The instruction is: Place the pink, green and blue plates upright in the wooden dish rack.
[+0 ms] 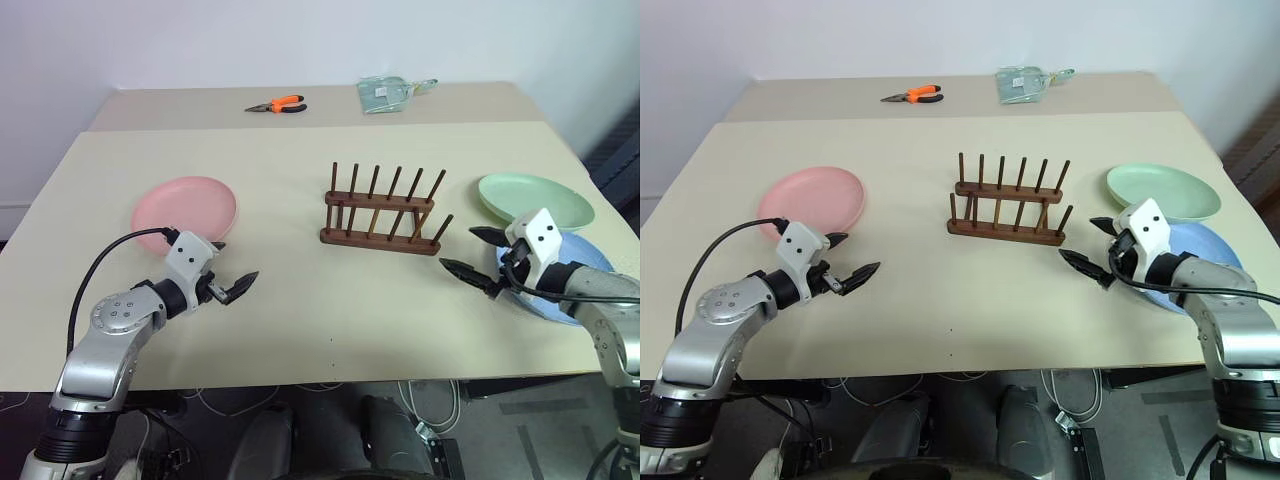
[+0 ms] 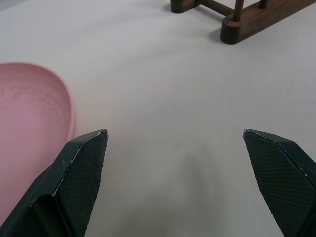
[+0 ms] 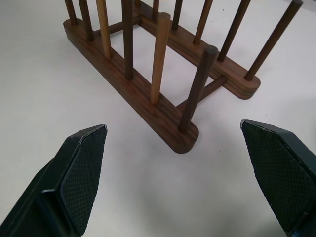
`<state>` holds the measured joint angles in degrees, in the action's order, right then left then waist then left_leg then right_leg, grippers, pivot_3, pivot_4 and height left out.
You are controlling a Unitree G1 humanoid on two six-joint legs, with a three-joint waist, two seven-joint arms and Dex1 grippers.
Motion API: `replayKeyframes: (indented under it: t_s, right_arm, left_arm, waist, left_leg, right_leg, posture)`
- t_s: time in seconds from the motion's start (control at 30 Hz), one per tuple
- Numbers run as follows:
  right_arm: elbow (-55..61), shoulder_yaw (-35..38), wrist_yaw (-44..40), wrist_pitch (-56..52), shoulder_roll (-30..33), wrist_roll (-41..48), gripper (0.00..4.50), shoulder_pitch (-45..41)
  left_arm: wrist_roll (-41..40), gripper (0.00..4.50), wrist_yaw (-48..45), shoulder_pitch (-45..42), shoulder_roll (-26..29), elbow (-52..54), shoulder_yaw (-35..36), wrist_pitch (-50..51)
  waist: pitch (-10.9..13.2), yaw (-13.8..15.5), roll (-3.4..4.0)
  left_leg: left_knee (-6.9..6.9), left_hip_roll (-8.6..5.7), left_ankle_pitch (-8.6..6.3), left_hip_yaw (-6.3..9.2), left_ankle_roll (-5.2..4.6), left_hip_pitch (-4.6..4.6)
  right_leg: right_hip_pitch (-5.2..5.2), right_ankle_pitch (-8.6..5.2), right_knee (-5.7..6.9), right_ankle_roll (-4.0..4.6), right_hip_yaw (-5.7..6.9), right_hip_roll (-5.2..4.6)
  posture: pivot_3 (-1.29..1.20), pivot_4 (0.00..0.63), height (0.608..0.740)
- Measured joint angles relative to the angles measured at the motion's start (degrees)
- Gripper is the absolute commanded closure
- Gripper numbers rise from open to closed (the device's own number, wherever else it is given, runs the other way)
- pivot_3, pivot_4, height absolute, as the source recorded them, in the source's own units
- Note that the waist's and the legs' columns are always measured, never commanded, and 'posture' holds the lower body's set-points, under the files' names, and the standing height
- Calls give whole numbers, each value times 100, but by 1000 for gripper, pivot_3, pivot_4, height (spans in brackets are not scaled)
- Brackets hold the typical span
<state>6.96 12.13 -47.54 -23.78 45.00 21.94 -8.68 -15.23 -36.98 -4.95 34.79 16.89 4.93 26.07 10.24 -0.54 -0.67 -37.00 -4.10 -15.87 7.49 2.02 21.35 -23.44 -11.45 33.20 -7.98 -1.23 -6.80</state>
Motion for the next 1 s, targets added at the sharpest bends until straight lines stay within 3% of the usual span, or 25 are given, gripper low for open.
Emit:
replayKeyframes:
  t_s: [0.27, 0.4, 0.63, 0.73, 0.93, 1.0]
  right_arm:
    - [-153, -152, 20, 87, -66, -127, 55, -236]
    - [96, -295, -151, -146, -55, -51, 55, -178]
    - [1291, -242, 294, -544, -268, 1, 55, 525]
    - [2091, -173, 676, -770, -506, 89, 55, 1157]
    - [2985, 244, 1237, -1047, -697, 94, 55, 1998]
    - [3130, 326, 1330, -1068, -741, 94, 0, 2158]
  left_arm:
    - [74, 0, 24, -227, -248, -143, -260, -23]
    - [151, 0, -509, -787, -244, -666, -812, -227]
    - [681, 0, -1263, -2425, -896, -3221, -1737, -1317]
    - [900, 0, -1531, -3573, -1543, -5102, -1851, -1942]
    - [1233, 0, -1571, -4861, -2431, -7443, -1868, -2946]
    - [1312, 855, -1528, -5023, -2601, -7813, -1851, -3185]
  waist:
    - [0, 5, -1]
    - [0, 26, 0]
    - [0, 153, -5]
    - [-1, 267, -9]
    - [-1, 281, -20]
    - [-2, 264, -20]
  left_leg:
    - [-1, -1, 0, 0, 0, 0]
    - [-1, -4, 0, 0, 0, 0]
    - [-7, -6, 1, 8, 0, 6]
    - [-15, -10, 1, 8, 0, 11]
    - [-14, -11, 0, 3, -2, 9]
    - [-11, -9, -1, 2, -2, 6]
  right_leg:
    - [0, 12, 0, 18, 0, 1]
    - [2, 12, 0, 18, 1, 0]
    - [0, 22, 0, 0, 12, 1]
    - [3, 21, -5, -6, 14, 0]
    - [5, 10, -9, -31, 13, -3]
    - [5, 10, -8, -33, 13, -3]
  posture:
    - [0, 150, 740]
    - [0, 150, 740]
    - [0, 150, 740]
    - [0, 150, 740]
    - [0, 150, 740]
    - [0, 150, 740]
